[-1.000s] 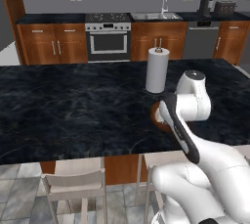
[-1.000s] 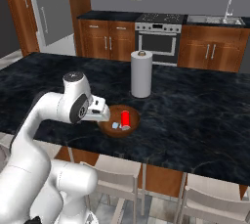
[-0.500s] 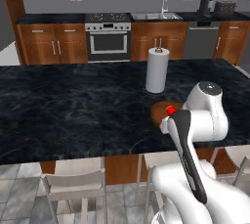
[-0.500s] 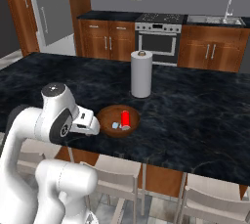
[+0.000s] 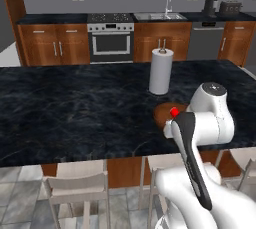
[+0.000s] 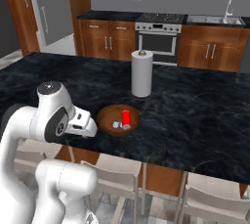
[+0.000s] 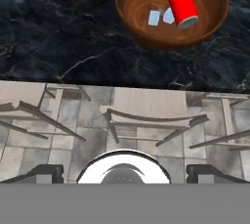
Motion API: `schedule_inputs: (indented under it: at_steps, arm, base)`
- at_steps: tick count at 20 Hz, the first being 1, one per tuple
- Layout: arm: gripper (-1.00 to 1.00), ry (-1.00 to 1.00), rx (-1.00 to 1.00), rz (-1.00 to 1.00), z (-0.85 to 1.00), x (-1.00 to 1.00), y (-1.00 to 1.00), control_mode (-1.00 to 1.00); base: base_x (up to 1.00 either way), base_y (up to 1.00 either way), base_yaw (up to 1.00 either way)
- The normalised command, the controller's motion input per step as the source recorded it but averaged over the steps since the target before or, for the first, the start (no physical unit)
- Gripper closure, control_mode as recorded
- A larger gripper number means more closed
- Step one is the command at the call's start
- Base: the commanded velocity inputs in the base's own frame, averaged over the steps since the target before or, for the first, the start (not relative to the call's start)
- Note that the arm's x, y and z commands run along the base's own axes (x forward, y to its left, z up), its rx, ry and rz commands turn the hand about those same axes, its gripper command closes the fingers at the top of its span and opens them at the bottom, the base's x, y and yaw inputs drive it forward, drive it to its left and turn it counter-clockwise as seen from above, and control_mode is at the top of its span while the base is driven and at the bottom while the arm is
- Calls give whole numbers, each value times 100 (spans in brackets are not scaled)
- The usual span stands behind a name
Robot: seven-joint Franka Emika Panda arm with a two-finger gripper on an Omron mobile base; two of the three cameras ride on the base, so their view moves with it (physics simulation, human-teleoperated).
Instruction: Open the fridge, grab two sodas, and place both sodas inside the bowl with ice on the dining counter.
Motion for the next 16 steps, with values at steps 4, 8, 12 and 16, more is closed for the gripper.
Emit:
schedule_inputs:
  at_steps: [4, 8, 12, 16]
  arm:
    - [-100, 0, 0, 0, 0, 0, 0, 100]
    - [-100, 0, 0, 0, 0, 0, 0, 100]
    - [-100, 0, 0, 0, 0, 0, 0, 100]
    - [-100, 0, 0, 0, 0, 0, 0, 100]
  base:
    - [-72, 69, -1]
    - [-61, 99, -6]
    - [-34, 100, -10]
    - [-6, 100, -11]
